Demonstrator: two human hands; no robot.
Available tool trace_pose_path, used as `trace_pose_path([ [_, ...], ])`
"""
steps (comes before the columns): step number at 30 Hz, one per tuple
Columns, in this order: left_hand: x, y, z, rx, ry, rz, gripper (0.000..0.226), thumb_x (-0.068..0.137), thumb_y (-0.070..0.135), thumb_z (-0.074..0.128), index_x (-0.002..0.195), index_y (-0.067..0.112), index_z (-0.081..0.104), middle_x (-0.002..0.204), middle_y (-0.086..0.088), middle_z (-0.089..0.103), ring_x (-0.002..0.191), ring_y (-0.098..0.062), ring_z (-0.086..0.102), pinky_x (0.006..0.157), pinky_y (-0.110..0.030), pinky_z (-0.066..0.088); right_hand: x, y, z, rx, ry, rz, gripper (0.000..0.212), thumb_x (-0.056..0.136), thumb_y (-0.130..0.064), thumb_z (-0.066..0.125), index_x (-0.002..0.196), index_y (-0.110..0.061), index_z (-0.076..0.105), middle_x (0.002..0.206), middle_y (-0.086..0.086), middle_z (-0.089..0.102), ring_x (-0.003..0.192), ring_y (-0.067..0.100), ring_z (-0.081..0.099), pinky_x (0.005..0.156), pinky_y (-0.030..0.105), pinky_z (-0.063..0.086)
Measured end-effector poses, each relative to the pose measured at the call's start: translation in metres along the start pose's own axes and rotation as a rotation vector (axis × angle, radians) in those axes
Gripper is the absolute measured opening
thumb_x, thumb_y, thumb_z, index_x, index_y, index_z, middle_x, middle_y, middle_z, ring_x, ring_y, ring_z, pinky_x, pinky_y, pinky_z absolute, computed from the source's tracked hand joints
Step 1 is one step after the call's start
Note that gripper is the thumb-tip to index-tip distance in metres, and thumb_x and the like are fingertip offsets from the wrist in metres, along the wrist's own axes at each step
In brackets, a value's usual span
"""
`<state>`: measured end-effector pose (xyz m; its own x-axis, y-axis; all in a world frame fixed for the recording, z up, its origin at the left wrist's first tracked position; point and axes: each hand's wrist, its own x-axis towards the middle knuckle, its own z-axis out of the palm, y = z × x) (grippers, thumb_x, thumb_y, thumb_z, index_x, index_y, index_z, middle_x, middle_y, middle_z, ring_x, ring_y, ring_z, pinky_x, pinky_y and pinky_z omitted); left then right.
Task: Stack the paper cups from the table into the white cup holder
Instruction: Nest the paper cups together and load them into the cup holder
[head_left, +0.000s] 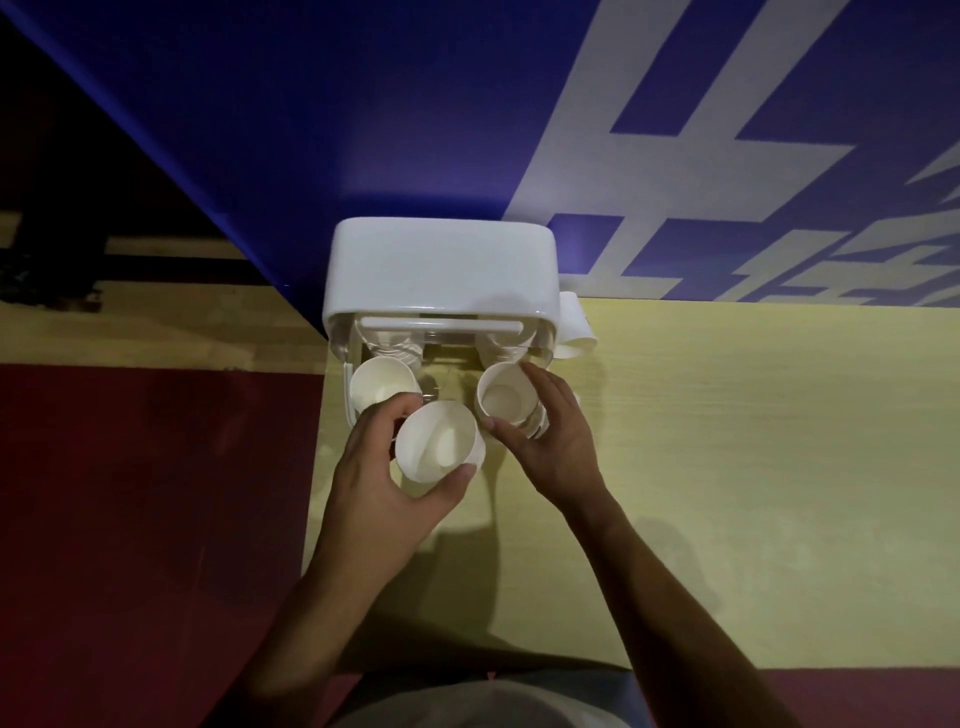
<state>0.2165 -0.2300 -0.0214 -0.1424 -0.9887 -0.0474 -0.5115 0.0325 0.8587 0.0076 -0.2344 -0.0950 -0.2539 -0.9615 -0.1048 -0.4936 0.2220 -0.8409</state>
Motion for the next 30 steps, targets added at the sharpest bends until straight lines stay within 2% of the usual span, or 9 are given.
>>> trace_pose_path([
  [3, 0.011, 0.018, 0.005, -0.008, 0.027, 0.073, 0.068, 0.074, 0.036, 0.089, 0.131, 0.023, 0.055, 0.127, 0.016, 0.057, 0.12, -0.011, 0.058, 0.091, -0.03, 0.054, -0.005, -0.007, -0.013, 0.018, -0.006, 0.013, 0.072, 0.085, -0.049, 0.079, 0.147, -0.027, 0.05, 0.146, -0.012, 0.053, 0.135, 0.004, 0.047, 0.108, 0.04, 0.047],
  [6, 0.025, 0.034, 0.016, -0.028, 0.014, 0.098, 0.069, 0.073, 0.034, 0.089, 0.131, 0.024, 0.055, 0.128, 0.016, 0.056, 0.121, -0.008, 0.055, 0.093, -0.033, 0.054, -0.017, -0.031, -0.034, 0.174, 0.091, 0.066, 0.046, 0.098, -0.042, 0.064, 0.142, -0.029, 0.059, 0.139, -0.017, 0.061, 0.13, 0.001, 0.054, 0.106, 0.041, 0.05],
  [9, 0.038, 0.045, 0.032, -0.002, 0.006, 0.125, 0.069, 0.073, 0.036, 0.089, 0.132, 0.025, 0.054, 0.129, 0.013, 0.058, 0.12, -0.007, 0.055, 0.094, -0.033, 0.053, -0.02, -0.057, -0.05, 0.324, 0.036, 0.05, 0.037, 0.102, -0.036, 0.059, 0.137, -0.028, 0.064, 0.135, -0.018, 0.065, 0.129, 0.005, 0.058, 0.106, 0.037, 0.049],
  [14, 0.053, 0.038, 0.054, 0.039, -0.023, 0.171, 0.065, 0.077, 0.03, 0.088, 0.133, 0.022, 0.057, 0.13, 0.008, 0.06, 0.121, -0.01, 0.057, 0.099, -0.012, 0.041, -0.01, -0.05, -0.051, 0.31, -0.006, 0.028, 0.034, 0.104, -0.025, 0.057, 0.137, -0.026, 0.064, 0.137, -0.018, 0.064, 0.13, 0.009, 0.058, 0.105, 0.038, 0.05],
  [19, 0.06, 0.016, 0.075, 0.089, -0.075, 0.074, 0.069, 0.076, 0.036, 0.086, 0.136, 0.022, 0.056, 0.136, 0.007, 0.057, 0.121, -0.008, 0.053, 0.089, 0.004, 0.03, -0.003, -0.022, -0.04, 0.257, -0.038, 0.068, 0.038, 0.105, -0.031, 0.055, 0.143, -0.027, 0.059, 0.139, -0.021, 0.061, 0.132, 0.001, 0.054, 0.111, 0.038, 0.046],
  [21, 0.062, 0.007, 0.083, 0.11, -0.119, 0.013, 0.07, 0.078, 0.036, 0.085, 0.14, 0.024, 0.055, 0.14, 0.007, 0.054, 0.124, -0.008, 0.051, 0.091, 0.0, 0.032, -0.001, -0.013, -0.034, 0.212, -0.042, 0.065, 0.036, 0.105, -0.03, 0.055, 0.141, -0.027, 0.06, 0.137, -0.022, 0.061, 0.131, 0.0, 0.053, 0.111, 0.034, 0.044],
  [26, 0.064, -0.017, 0.099, 0.233, -0.217, -0.057, 0.082, 0.084, 0.045, 0.079, 0.155, 0.027, 0.04, 0.159, 0.007, 0.042, 0.144, -0.013, 0.042, 0.114, -0.03, 0.039, 0.002, 0.005, -0.019, 0.141, -0.089, 0.055, 0.035, 0.108, -0.023, 0.05, 0.141, -0.034, 0.057, 0.128, -0.026, 0.062, 0.12, 0.001, 0.06, 0.097, 0.027, 0.051],
  [28, 0.063, -0.018, 0.102, 0.255, -0.213, -0.088, 0.084, 0.085, 0.045, 0.078, 0.156, 0.029, 0.038, 0.16, 0.008, 0.04, 0.144, -0.014, 0.041, 0.113, -0.034, 0.042, 0.002, 0.008, -0.017, 0.159, -0.122, 0.096, 0.039, 0.109, -0.02, 0.046, 0.142, -0.041, 0.05, 0.117, -0.025, 0.065, 0.103, -0.004, 0.066, 0.087, 0.014, 0.049],
  [30, 0.06, -0.018, 0.106, 0.256, -0.147, -0.086, 0.081, 0.084, 0.044, 0.08, 0.153, 0.027, 0.042, 0.156, 0.007, 0.045, 0.14, -0.014, 0.045, 0.109, -0.031, 0.044, 0.005, 0.01, -0.016, 0.156, -0.144, 0.119, 0.04, 0.109, -0.021, 0.045, 0.146, -0.037, 0.048, 0.124, -0.018, 0.067, 0.108, -0.003, 0.065, 0.092, 0.016, 0.05],
])
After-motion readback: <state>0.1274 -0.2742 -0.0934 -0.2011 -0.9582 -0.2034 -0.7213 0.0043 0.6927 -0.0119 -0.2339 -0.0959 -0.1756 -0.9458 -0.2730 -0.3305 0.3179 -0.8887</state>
